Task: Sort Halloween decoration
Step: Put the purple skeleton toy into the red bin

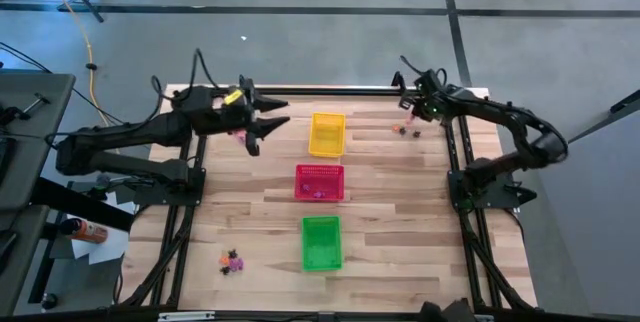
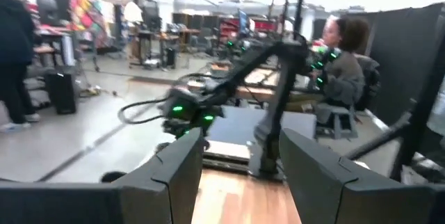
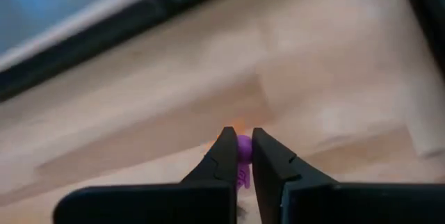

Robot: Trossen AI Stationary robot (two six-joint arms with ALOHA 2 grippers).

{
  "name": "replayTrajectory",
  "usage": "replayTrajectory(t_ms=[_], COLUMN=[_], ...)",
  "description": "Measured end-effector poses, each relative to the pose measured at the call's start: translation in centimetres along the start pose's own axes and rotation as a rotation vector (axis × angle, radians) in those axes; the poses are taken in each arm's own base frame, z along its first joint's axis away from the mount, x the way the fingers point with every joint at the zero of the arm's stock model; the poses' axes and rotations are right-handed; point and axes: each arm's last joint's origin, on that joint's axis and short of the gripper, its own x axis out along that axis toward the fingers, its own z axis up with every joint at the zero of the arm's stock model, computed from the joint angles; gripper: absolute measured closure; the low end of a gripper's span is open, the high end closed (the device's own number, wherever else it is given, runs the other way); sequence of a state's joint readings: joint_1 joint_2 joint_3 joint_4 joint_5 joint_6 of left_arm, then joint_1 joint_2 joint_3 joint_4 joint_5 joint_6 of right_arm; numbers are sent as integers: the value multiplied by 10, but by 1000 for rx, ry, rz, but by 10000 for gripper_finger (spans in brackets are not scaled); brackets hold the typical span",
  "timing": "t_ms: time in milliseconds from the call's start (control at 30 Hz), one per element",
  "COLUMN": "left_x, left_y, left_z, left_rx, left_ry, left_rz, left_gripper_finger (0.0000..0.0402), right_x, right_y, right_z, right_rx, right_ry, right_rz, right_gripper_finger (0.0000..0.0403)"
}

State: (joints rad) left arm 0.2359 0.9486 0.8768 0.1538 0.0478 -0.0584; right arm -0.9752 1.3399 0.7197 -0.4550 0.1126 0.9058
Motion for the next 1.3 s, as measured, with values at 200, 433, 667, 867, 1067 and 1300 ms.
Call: replayTrajectory(t_ms=[200, 433, 667, 867, 1067, 1300], left_x=[-4, 1, 10, 19, 20, 19], left_y=[5, 5, 2, -2, -8, -8], left_z=[4, -1, -9, -17, -18, -15], left_rx=[-16, -83, -194, -196, -149, -154], left_ry=[-19, -1, 50, 88, 84, 65], left_rz=[47, 48, -64, -97, -130, -131], left_gripper_finger=[224, 224, 224, 225, 224, 224], right_x=[-57, -135, -195, -207, -209, -208], right_y=[13, 43, 67, 74, 75, 75], right_z=[2, -24, -68, -104, -113, -111], right_rx=[-230, -498, -836, -978, -1010, -979], right_ry=[-148, -297, -493, -544, -593, -563], right_rz=[320, 955, 1537, 1645, 1623, 1621], right_gripper_finger=[399, 393, 392, 391, 391, 391])
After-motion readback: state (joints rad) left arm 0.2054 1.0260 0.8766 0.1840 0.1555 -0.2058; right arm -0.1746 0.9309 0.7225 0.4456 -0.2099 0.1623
